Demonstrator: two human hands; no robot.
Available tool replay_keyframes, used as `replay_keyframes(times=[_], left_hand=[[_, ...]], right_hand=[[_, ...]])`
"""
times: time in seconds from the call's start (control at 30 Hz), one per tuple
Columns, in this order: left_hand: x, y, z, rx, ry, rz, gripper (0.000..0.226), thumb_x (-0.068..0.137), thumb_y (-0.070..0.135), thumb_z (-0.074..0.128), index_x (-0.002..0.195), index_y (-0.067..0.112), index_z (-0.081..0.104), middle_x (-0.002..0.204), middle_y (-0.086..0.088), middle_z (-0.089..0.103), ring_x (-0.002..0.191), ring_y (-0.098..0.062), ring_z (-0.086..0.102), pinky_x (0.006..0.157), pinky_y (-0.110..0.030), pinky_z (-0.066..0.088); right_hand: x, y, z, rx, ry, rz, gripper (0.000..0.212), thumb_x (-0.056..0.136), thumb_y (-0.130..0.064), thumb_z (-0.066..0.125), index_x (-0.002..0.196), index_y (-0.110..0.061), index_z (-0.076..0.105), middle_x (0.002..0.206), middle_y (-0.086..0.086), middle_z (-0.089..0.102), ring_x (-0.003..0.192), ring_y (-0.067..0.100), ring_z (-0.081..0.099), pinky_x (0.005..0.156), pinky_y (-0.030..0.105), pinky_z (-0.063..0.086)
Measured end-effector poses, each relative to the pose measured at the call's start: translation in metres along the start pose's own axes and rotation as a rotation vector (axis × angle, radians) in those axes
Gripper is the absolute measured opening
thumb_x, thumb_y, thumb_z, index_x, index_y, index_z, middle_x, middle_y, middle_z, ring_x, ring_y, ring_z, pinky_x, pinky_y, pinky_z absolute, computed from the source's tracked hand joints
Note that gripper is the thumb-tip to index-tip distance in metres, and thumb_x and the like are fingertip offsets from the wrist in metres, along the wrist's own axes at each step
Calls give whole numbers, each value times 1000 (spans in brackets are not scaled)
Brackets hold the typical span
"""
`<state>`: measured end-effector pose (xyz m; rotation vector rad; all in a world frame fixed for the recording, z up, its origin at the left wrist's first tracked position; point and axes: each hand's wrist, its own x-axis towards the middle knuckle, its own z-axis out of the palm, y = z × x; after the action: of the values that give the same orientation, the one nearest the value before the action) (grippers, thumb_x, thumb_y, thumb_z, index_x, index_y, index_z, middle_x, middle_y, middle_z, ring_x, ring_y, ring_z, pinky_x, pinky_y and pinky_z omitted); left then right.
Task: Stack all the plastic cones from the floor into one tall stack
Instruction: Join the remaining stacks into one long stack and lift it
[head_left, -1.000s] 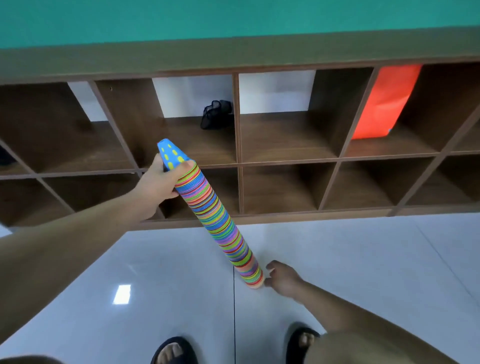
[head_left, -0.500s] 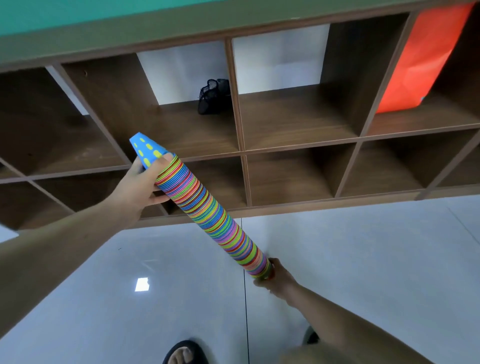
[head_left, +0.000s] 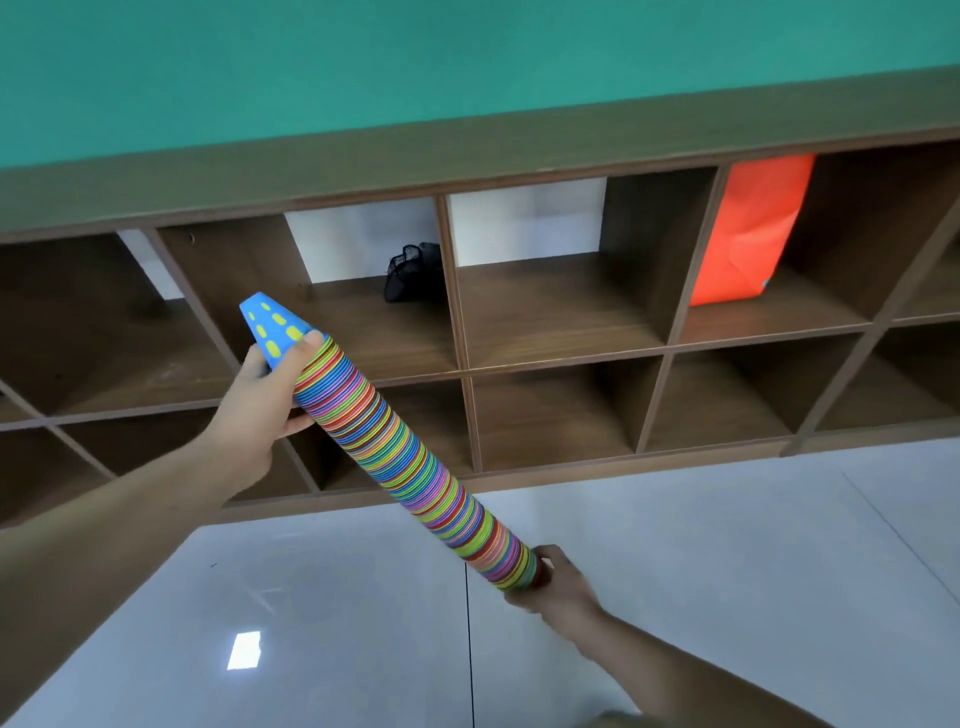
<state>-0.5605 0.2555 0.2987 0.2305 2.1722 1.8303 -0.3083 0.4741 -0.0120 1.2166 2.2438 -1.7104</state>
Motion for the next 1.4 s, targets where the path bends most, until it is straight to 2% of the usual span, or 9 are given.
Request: replay_keyframes(times=[0.1, 0.23, 0.33, 0.43, 0.53, 0.67, 0.8, 0.93, 1.4], left_hand=[[-7, 24, 5, -72, 43, 22, 73, 85, 66, 77, 140, 28, 48, 127, 4, 72, 114, -18, 73, 93, -41, 58], [-26, 64, 17, -161, 11, 64, 59, 89, 64, 74, 129, 25, 57, 124, 3, 75, 113, -14, 73, 103, -45, 56], [-45, 93, 21, -204, -23, 111, 59, 90, 67, 71, 132, 26, 59, 123, 5, 76, 114, -13, 73, 107, -46, 54], [-66, 124, 18, -255, -40, 152, 65, 89, 69, 71, 136, 26, 59, 122, 5, 77, 114, -14, 74, 109, -48, 53], [-89, 156, 11, -317, -63, 189, 61, 91, 68, 69, 136, 28, 60, 122, 5, 78, 112, -16, 75, 108, -49, 54], [-109, 189, -8, -418, -53, 204, 53, 92, 65, 70, 129, 28, 63, 115, 2, 80, 102, -17, 79, 88, -42, 64], [-102, 210, -39, -502, -46, 220, 62, 89, 66, 74, 133, 23, 62, 122, -6, 77, 110, -24, 76, 103, -50, 58], [-73, 227, -58, -583, -44, 219, 64, 89, 65, 73, 134, 21, 62, 128, -10, 74, 108, -27, 76, 94, -46, 60], [82, 241, -23, -749, 30, 150, 62, 96, 56, 72, 138, 13, 58, 128, -17, 73, 113, -35, 73, 96, -52, 58]], right_hand=[[-14, -25, -40, -32, 74, -91, 69, 56, -46, 91, 116, -36, 59, 94, -7, 76, 86, 12, 73, 66, 22, 54], [-44, -63, -104, -36, 184, -214, 57, 68, -31, 97, 112, -36, 60, 98, -9, 75, 88, 4, 69, 63, 9, 49], [-73, -87, -149, -98, 254, -292, 57, 71, -35, 96, 118, -32, 63, 100, -11, 74, 94, 8, 70, 72, 18, 57], [-108, -114, -192, -172, 355, -359, 70, 69, -45, 96, 124, -35, 53, 103, -14, 68, 94, 7, 68, 67, 13, 52], [-147, -147, -233, -243, 458, -417, 75, 67, -46, 97, 126, -36, 52, 102, -16, 66, 91, 5, 67, 65, 12, 51], [-192, -196, -275, -339, 554, -516, 75, 67, -41, 97, 130, -30, 59, 102, -17, 66, 93, 3, 64, 71, 18, 51], [-222, -257, -298, -438, 633, -588, 80, 65, -43, 97, 133, -24, 61, 99, -9, 66, 90, 12, 64, 75, 26, 51], [-224, -315, -308, -487, 693, -639, 89, 62, -48, 96, 140, -26, 58, 108, -4, 67, 97, 14, 66, 83, 29, 57], [-124, -447, -347, -559, 799, -715, 88, 61, -44, 93, 141, -30, 58, 107, 2, 60, 98, 23, 64, 89, 38, 56]])
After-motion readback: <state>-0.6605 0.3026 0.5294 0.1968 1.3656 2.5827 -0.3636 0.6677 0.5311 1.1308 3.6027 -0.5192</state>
